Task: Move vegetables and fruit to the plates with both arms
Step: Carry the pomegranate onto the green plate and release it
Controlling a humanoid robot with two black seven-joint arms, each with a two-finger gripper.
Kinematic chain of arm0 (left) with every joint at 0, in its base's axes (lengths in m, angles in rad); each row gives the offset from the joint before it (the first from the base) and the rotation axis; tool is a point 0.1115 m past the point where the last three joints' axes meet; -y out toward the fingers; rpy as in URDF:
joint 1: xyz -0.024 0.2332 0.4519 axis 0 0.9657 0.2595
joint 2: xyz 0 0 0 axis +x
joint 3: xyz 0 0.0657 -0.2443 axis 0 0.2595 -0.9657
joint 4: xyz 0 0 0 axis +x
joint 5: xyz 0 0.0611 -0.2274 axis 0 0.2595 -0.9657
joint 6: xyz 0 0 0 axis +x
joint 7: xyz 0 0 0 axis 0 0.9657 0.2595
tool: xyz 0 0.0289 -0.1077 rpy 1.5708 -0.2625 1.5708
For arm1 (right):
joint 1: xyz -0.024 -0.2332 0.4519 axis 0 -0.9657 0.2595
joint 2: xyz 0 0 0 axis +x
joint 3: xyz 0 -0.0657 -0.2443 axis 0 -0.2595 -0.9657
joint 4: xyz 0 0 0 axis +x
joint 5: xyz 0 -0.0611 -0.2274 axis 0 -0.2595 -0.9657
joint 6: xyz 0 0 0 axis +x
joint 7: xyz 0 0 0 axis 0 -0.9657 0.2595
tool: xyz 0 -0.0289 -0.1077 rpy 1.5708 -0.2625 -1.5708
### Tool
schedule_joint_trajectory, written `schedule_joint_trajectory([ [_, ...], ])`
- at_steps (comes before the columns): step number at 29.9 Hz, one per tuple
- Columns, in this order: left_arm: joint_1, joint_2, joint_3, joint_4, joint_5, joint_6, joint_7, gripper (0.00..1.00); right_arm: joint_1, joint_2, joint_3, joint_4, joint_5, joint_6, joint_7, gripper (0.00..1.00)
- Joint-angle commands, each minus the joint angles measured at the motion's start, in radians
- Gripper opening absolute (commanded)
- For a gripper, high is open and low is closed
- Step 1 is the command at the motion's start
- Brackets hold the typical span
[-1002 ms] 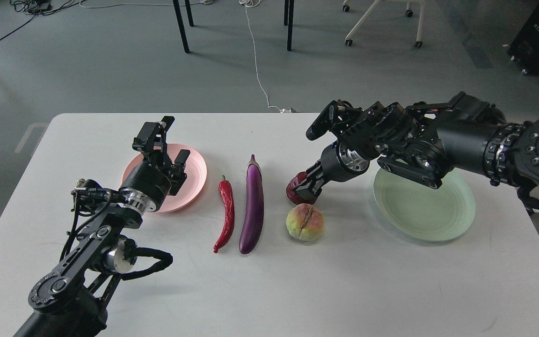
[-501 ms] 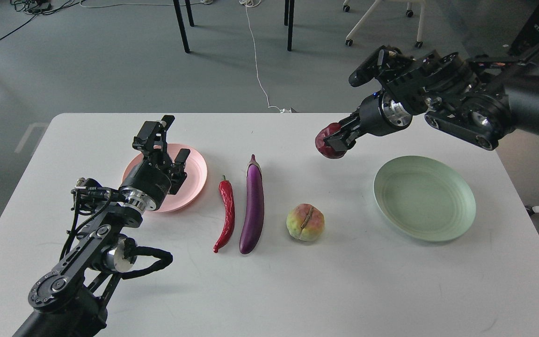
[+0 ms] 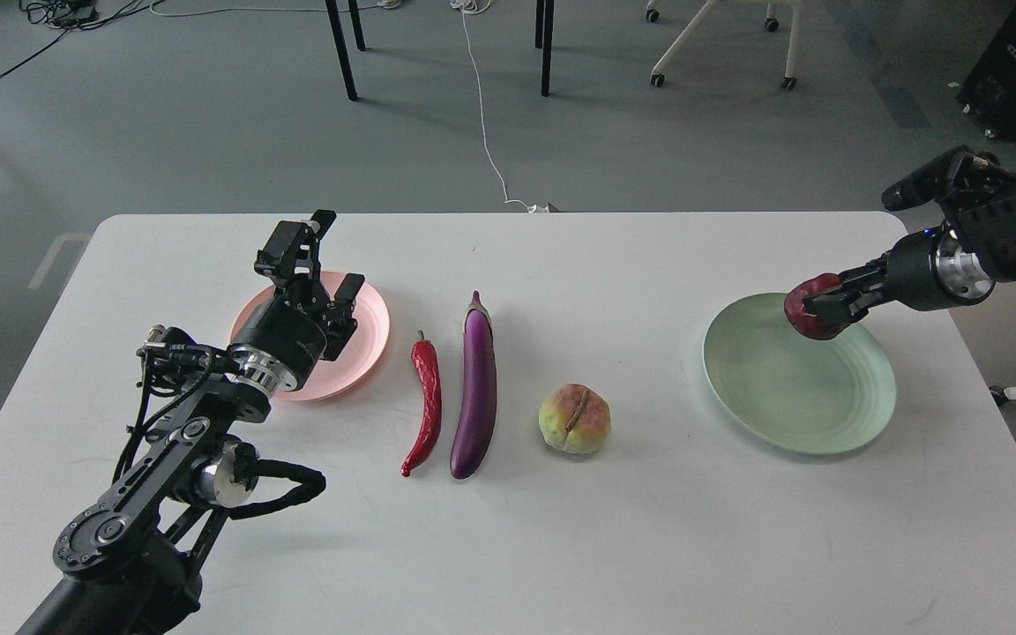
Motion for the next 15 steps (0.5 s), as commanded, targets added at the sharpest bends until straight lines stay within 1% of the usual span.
schedule_joint_trajectory([
  [1, -0.002, 0.001, 0.0, 0.0, 0.0, 0.0, 0.0, 0.99, -0.028, -0.003, 0.0, -0.008, 0.0, -0.017, 0.0, 0.43],
  [4, -0.002, 0.001, 0.0, 0.0, 0.0, 0.0, 0.0, 0.99, -0.045, 0.006, 0.003, -0.019, 0.0, -0.029, 0.0, 0.52],
  [10, -0.002, 0.01, 0.0, -0.001, 0.0, 0.0, -0.002, 0.98, -0.051, 0.018, 0.006, -0.042, 0.0, -0.036, 0.0, 0.82],
  [12, -0.002, 0.01, 0.0, -0.008, 0.0, 0.0, -0.002, 0.98, -0.051, 0.024, 0.008, -0.042, 0.002, -0.05, 0.0, 0.94],
  [15, 0.0, 0.012, 0.0, -0.024, 0.0, 0.0, -0.002, 0.99, -0.042, 0.026, 0.009, -0.031, 0.005, -0.07, 0.0, 0.95],
])
